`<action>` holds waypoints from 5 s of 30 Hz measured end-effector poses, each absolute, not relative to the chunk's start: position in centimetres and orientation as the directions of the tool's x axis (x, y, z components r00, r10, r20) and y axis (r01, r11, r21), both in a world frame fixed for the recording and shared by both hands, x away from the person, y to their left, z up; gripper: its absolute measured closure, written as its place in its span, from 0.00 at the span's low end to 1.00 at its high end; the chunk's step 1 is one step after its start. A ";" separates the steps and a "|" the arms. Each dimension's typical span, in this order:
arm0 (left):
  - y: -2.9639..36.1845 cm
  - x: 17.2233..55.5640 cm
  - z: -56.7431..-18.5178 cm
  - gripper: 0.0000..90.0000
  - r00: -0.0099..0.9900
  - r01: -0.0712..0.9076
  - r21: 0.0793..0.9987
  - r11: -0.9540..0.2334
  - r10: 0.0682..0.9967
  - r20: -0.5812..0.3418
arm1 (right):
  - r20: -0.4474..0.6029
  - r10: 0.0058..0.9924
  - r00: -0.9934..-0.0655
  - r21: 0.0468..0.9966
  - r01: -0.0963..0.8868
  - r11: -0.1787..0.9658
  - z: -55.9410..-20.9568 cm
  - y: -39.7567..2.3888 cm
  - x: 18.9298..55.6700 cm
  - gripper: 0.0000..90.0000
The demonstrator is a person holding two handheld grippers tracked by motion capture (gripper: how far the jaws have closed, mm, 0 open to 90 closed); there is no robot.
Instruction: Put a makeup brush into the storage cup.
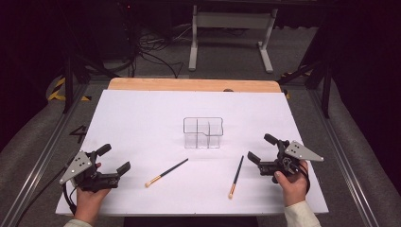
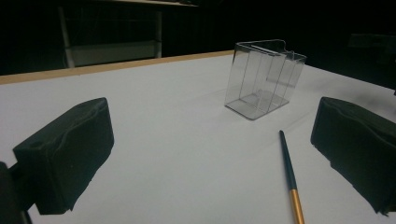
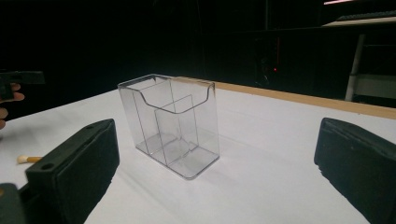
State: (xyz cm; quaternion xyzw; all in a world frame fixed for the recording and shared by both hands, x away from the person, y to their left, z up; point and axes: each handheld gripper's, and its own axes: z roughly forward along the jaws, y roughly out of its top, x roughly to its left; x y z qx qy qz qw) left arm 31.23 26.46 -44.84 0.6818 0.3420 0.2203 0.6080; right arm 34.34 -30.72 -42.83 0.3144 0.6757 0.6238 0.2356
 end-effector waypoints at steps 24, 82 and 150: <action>26.6 31.3 -44.9 0.00 0.663 0.216 0.976 -0.006 0.735 -0.142 | 0.081 0.661 -0.746 0.992 0.127 0.021 -39.8 -29.4 34.2 0.00; 27.9 30.1 -44.9 0.00 0.623 0.254 0.967 -0.006 0.766 -0.159 | 0.031 0.270 -0.962 0.907 0.140 0.397 -35.0 -11.9 39.4 0.02; 27.5 30.3 -44.9 0.00 0.631 0.254 0.967 -0.016 0.760 -0.153 | -0.097 -0.152 -0.984 0.403 -0.179 0.898 -38.3 0.1 40.0 0.11</action>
